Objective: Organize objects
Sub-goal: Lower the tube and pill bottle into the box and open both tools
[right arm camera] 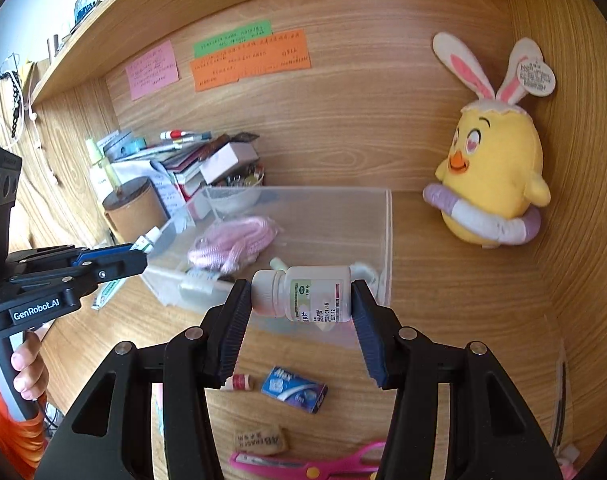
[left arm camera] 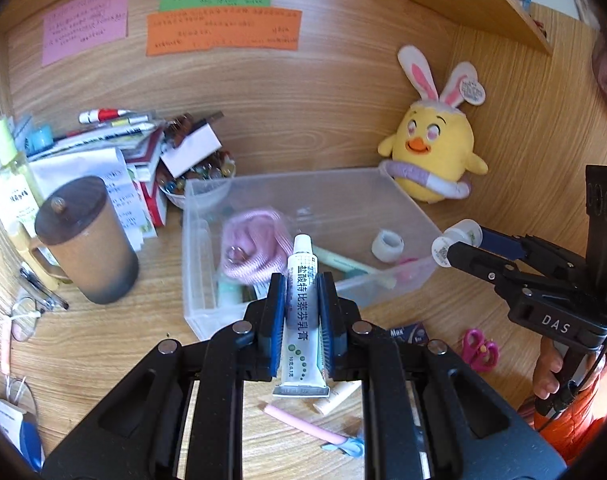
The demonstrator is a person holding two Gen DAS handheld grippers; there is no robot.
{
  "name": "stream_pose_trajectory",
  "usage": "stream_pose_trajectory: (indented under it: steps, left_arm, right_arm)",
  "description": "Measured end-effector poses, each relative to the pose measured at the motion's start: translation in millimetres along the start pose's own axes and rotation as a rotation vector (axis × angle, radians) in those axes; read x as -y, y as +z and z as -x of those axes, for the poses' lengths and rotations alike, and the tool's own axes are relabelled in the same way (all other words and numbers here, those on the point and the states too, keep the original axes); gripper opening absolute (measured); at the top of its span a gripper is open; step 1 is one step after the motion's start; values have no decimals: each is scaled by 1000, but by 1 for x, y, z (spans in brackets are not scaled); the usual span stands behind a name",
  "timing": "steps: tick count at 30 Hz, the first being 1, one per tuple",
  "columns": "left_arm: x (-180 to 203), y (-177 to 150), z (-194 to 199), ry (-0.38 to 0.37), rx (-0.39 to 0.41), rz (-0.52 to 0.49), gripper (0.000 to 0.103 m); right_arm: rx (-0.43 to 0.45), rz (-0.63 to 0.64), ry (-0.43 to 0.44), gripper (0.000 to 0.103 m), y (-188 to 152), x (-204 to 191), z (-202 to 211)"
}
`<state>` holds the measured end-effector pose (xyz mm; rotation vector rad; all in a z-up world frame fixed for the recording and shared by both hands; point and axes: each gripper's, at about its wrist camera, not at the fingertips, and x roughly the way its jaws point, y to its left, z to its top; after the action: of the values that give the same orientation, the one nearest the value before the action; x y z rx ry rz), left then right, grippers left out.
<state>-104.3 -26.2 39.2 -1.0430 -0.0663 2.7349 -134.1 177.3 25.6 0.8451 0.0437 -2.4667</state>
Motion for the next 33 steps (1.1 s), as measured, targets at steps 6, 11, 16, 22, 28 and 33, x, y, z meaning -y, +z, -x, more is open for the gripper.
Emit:
stream_pose_trajectory:
  steps: [6, 11, 16, 22, 28, 33]
  left_arm:
    - [-7, 11, -10, 32, 9, 10, 16]
    - [-11, 15, -33, 25, -32, 18, 16]
    - [-9, 15, -58, 18, -77, 17, 16]
    - [-5, 16, -77, 5, -108, 13, 16]
    - [-2, 15, -81, -8, -124, 8, 16]
    - [0, 14, -71, -26, -111, 9, 16]
  right_arm:
    - [-6, -14, 8, 47, 14, 1, -18]
    - [-39, -3, -7, 47, 16, -1, -39]
    - [-87, -7, -4, 47, 15, 0, -62]
    - [-116, 8, -17, 47, 14, -3, -78]
    - [-144, 25, -14, 47, 11, -8, -88]
    - [-159, 30, -12, 47, 11, -9, -89]
